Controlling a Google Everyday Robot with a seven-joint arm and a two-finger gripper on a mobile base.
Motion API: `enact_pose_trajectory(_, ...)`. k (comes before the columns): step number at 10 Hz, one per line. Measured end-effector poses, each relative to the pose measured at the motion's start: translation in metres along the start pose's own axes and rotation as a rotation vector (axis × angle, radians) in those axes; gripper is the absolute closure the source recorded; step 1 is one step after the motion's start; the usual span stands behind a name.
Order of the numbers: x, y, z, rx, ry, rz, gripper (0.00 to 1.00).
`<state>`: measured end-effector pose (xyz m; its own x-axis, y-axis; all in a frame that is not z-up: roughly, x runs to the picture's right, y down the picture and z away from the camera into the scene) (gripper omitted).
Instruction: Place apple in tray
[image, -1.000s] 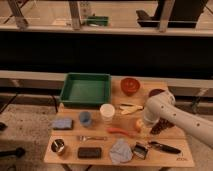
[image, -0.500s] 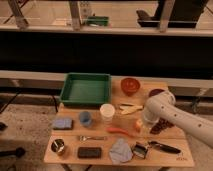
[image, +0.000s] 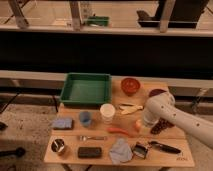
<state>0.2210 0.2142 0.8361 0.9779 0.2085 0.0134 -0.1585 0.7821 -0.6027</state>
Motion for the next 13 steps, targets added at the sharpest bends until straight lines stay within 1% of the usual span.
enact_pose_trajectory(1, 0.0, 0.0, 0.001, -0.006, -0.006, 0.001, 1.0)
enact_pose_trajectory(2, 0.001, -0.001, 0.004, -0.011, -0.015, 0.005, 1.0)
enact_pose_trajectory(3, 0.002, 0.0, 0.004, -0.011, -0.016, 0.005, 1.0)
enact_pose_trajectory(6, 0.005, 0.001, 0.002, -0.012, -0.009, 0.004, 1.0)
enact_pose_trajectory(7, 0.007, 0.002, 0.0, -0.007, -0.002, -0.003, 1.0)
enact_pose_trajectory(8, 0.003, 0.005, -0.009, 0.015, -0.006, -0.019, 1.0)
enact_pose_trajectory(9, -0.004, 0.008, -0.022, 0.038, -0.01, -0.039, 1.0)
enact_pose_trajectory(11, -0.021, 0.012, -0.063, 0.092, -0.02, -0.087, 1.0)
enact_pose_trajectory(12, -0.027, 0.015, -0.078, 0.114, -0.023, -0.104, 1.0)
enact_pose_trajectory(13, -0.033, 0.019, -0.094, 0.148, -0.029, -0.13, 1.0)
